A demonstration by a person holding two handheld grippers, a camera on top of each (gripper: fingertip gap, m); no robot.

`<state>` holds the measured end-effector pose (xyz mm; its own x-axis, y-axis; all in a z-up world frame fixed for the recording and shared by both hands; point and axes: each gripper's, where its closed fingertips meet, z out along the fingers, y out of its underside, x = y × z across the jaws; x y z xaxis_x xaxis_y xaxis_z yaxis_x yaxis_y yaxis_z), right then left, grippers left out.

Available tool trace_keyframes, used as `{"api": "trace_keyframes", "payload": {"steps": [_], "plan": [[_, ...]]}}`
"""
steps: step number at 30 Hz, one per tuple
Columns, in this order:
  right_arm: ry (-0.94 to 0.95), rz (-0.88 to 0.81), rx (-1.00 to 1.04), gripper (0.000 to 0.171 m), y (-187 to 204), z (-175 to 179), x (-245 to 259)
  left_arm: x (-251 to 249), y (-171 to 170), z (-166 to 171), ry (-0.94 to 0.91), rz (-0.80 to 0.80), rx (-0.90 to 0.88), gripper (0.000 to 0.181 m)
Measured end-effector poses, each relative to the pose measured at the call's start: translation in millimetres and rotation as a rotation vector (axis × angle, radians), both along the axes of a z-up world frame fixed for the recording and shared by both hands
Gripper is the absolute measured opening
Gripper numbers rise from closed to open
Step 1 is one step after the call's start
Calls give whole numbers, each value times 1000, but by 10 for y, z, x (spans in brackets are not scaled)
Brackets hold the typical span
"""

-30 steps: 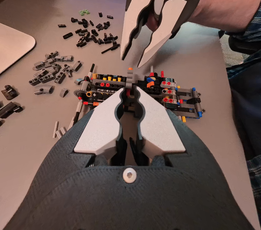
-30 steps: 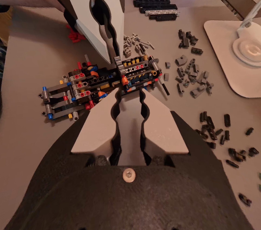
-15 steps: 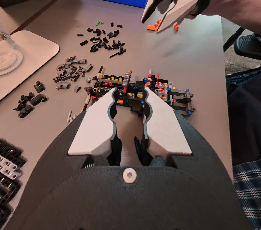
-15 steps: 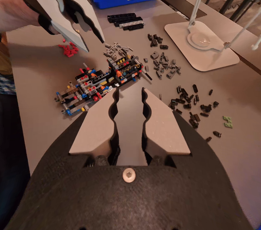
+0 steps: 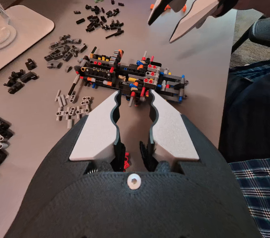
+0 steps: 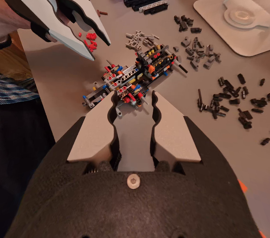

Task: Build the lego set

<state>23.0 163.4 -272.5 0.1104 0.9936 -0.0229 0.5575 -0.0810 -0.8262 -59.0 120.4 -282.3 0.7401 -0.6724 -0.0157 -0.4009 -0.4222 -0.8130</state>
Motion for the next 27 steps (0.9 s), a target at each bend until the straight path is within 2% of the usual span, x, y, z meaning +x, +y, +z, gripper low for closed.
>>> {"api": "trace_keyframes", "payload": {"steps": [1,6,14,17,20,27], "plan": [[3,1,-19,44,-22,-18,-15,23,-12,-16,7,-6,-4,36],[19,-31,-32,48,0,-59,-61,30,-8,-93,23,7,-11,36],[93,-100,15,53,187,51,-62,-167,20,88,25,96,63,41],[130,-123,56,61,305,143,-88,-315,66,144,55,150,87,43],[185,-145,74,68,448,285,-126,-485,156,281,71,200,123,43],[279,-168,147,72,793,641,-271,-829,546,762,143,261,226,46]]}}
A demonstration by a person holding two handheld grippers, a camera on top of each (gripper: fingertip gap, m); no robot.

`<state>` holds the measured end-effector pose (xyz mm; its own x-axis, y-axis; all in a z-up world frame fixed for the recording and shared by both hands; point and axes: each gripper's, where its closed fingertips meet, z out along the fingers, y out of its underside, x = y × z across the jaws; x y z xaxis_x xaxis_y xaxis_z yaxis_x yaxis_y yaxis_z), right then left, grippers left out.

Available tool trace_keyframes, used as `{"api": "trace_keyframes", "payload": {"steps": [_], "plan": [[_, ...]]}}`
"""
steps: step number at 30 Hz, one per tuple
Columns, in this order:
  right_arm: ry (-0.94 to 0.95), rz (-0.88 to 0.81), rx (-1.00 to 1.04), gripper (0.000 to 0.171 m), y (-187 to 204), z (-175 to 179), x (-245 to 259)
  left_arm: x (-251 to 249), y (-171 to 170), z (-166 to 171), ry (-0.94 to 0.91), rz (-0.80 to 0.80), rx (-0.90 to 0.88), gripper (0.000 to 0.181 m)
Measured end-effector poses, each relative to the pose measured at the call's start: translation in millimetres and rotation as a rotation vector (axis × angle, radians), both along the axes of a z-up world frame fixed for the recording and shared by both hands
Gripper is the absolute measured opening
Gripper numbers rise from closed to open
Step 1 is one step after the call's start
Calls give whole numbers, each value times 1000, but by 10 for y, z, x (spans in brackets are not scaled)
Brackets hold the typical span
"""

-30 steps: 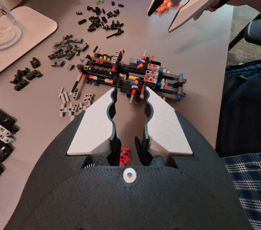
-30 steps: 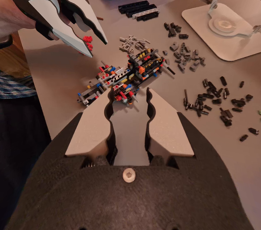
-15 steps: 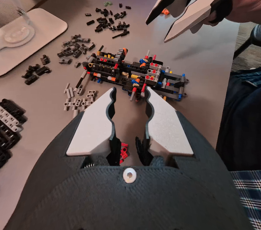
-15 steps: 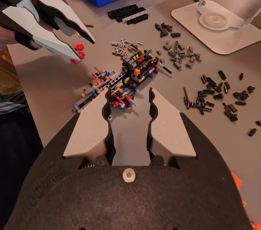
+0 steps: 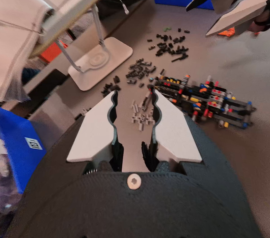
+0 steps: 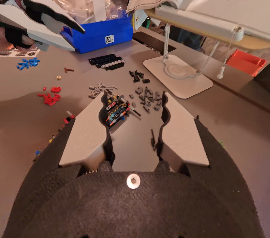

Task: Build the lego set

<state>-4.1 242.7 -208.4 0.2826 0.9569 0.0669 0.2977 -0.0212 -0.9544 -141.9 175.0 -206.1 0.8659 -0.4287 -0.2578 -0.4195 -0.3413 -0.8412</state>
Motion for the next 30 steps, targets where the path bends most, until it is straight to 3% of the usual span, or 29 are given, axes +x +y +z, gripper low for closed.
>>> {"api": "trace_keyframes", "payload": {"steps": [4,14,23,30], "plan": [[-14,-36,88,82,363,256,-78,-179,362,340,41,28,86,49],[24,-122,311,93,1512,1284,-403,-633,1432,977,51,100,231,53],[8,-188,397,122,2588,1716,-740,-1004,2011,1218,49,146,305,53],[-27,-176,431,129,3108,1873,-969,-1172,2217,1182,19,137,304,53]]}}
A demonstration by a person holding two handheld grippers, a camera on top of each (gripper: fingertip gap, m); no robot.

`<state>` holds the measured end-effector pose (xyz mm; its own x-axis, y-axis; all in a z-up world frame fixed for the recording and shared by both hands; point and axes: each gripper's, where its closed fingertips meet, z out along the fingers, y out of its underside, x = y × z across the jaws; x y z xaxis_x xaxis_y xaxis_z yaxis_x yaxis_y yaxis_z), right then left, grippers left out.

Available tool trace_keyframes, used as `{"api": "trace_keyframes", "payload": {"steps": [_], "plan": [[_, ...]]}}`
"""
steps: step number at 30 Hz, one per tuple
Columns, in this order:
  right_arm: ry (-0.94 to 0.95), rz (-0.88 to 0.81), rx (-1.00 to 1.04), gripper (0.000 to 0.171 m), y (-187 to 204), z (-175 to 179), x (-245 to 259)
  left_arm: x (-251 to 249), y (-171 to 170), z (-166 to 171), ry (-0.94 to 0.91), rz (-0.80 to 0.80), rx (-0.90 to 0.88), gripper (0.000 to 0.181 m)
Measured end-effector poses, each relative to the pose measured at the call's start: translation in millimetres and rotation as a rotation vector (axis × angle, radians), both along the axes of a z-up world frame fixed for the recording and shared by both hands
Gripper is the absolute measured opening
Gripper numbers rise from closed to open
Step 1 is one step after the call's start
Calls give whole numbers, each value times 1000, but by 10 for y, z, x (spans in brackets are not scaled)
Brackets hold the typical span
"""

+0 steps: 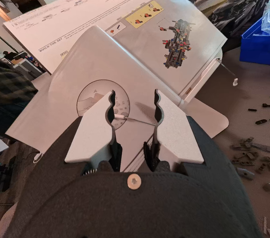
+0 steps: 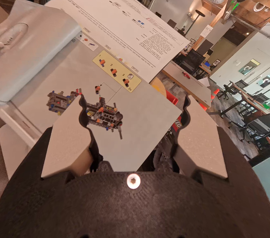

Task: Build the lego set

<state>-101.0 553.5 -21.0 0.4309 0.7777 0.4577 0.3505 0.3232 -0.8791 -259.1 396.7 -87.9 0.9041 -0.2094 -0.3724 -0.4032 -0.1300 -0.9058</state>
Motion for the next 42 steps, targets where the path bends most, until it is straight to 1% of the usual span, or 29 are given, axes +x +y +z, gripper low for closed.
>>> {"api": "trace_keyframes", "payload": {"steps": [5,8,10,13,16,17,20,22,24,26,29,32,34,37,42], "plan": [[-80,-5,-44,124,268,-167,-126,-38,47,-183,-5,-29,-44,49],[-117,0,-51,123,315,-318,-188,-64,43,-333,-1,-34,-76,48],[-151,1,-50,121,324,-430,-223,-65,25,-358,-22,-45,-70,47],[-142,19,-64,114,301,-476,-250,-81,-12,-383,-28,-52,-88,36],[-143,24,-68,113,290,-488,-249,-74,-49,-432,14,-64,-122,31],[-145,25,-71,113,289,-492,-248,-56,-71,-438,33,-79,-135,26],[-158,28,-71,113,283,-500,-246,6,-154,-374,150,-149,-140,21],[-164,31,-69,113,278,-504,-245,-65,-181,-333,266,-135,-177,22],[-163,32,-68,113,275,-508,-243,-153,-217,-361,424,-121,-251,23],[-163,33,-66,113,271,-510,-243,-232,-238,-388,542,-109,-304,27],[-161,35,-63,112,268,-512,-244,-266,-203,-408,687,-101,-311,24],[-165,38,-61,110,262,-517,-247,-259,-138,-465,815,-88,-302,16],[-175,40,-60,107,256,-526,-248,-257,-106,-473,864,-75,-297,14],[-184,37,-57,106,254,-533,-254,-271,-115,-466,903,-54,-285,11],[-185,32,-54,106,253,-536,-251,-335,-246,-578,847,-7,-345,7]]}}
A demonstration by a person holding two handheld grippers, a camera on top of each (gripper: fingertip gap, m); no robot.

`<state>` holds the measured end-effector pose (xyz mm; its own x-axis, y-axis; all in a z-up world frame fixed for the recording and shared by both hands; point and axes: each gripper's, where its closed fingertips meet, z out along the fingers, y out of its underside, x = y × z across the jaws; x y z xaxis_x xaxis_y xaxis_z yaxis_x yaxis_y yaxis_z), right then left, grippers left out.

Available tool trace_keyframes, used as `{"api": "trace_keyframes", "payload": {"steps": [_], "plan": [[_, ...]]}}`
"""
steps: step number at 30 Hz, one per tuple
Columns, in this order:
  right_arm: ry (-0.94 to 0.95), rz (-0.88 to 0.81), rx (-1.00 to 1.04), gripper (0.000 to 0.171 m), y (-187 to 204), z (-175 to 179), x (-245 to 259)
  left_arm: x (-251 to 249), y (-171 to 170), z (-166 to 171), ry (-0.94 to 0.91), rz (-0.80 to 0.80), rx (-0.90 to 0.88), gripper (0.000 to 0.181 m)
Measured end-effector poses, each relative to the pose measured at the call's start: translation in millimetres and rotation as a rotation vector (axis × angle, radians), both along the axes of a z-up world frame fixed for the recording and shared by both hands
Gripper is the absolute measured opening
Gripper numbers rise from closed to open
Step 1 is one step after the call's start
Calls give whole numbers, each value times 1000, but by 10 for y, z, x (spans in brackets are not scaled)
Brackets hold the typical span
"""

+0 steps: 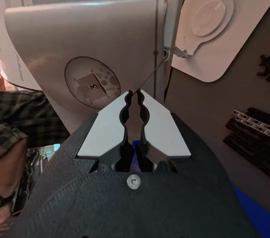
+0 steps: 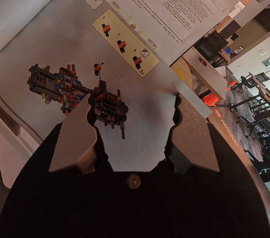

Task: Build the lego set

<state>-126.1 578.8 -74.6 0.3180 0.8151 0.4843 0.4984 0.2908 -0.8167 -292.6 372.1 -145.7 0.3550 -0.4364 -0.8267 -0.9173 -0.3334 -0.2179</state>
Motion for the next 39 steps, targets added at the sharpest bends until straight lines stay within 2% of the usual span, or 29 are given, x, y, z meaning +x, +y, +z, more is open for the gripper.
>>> {"api": "trace_keyframes", "payload": {"steps": [7,15,21,24,29,35,37,39], "plan": [[-2,-1,0,106,-1,-1,0,10,-181,-226,-96,78,-32,2],[0,0,2,105,-6,-2,1,58,-247,-311,-229,97,-8,2],[1,3,2,105,-5,-2,1,170,-400,-246,-379,78,-55,19],[3,7,4,103,-10,-6,-1,301,-432,-14,-499,29,-19,22],[-8,14,-2,100,-22,-16,-11,421,-192,399,-603,-20,93,19],[-30,23,10,92,-62,-23,-17,475,202,532,-756,-18,174,21],[-36,31,27,73,-90,-13,-8,437,267,513,-755,4,198,21],[-50,41,40,61,-132,-26,0,448,304,440,-762,8,182,21]]}}
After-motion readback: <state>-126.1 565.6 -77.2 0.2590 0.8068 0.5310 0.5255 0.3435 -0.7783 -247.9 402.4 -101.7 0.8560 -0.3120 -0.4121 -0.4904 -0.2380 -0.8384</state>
